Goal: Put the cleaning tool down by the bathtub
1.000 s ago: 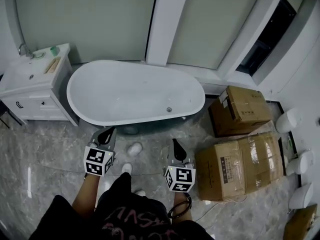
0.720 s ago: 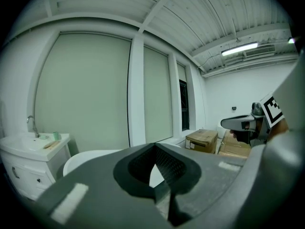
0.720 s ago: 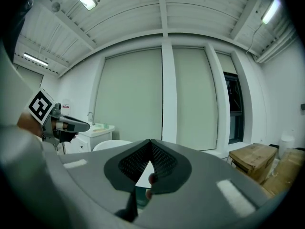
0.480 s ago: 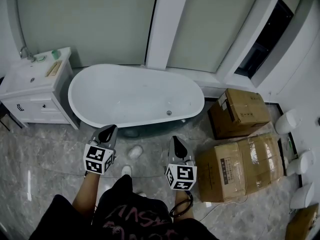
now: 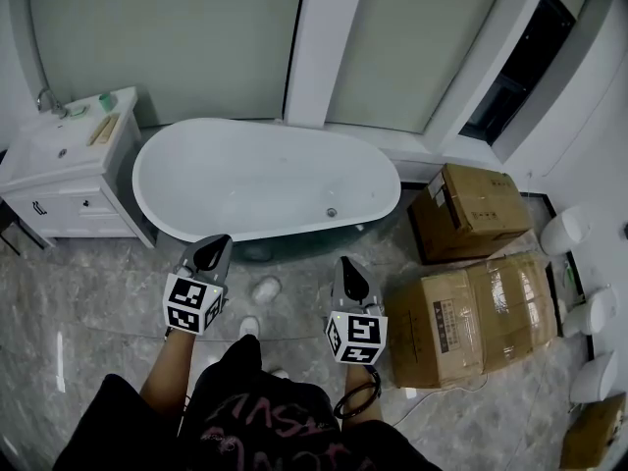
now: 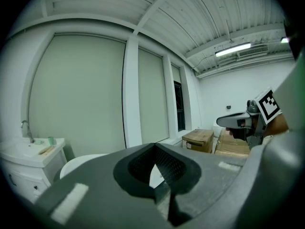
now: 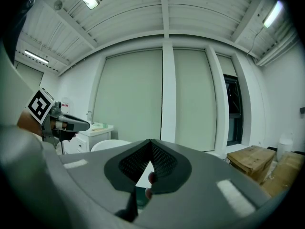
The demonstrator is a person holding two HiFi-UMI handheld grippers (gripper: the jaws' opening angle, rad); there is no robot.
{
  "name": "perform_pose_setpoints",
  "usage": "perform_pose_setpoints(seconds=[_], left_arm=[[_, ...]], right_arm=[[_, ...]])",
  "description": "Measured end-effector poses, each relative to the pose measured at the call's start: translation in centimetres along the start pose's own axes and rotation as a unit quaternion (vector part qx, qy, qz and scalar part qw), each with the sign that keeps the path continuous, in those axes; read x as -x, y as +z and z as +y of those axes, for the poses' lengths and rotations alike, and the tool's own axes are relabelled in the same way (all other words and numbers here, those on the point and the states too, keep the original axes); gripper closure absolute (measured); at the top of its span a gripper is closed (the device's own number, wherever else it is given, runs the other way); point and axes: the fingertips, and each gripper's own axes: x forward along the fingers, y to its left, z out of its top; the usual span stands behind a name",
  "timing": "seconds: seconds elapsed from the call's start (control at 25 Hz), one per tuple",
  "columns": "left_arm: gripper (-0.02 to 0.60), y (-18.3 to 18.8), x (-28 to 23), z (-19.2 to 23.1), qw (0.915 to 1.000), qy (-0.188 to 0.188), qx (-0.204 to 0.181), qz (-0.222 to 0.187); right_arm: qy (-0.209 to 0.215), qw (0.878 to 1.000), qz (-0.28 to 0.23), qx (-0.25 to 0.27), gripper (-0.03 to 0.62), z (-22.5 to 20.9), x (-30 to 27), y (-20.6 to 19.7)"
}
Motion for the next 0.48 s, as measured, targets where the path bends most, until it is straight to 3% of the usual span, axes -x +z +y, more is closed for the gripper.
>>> perform_pose_setpoints(seconds=[0.48], left_arm=[[0.581, -0.56, 0.41, 0.34, 0.9999, 0.013, 0.000, 0.003]], right_arm=[[0.001, 1.000, 0.004, 0.001, 0.576, 0.14, 0.41, -0.75]])
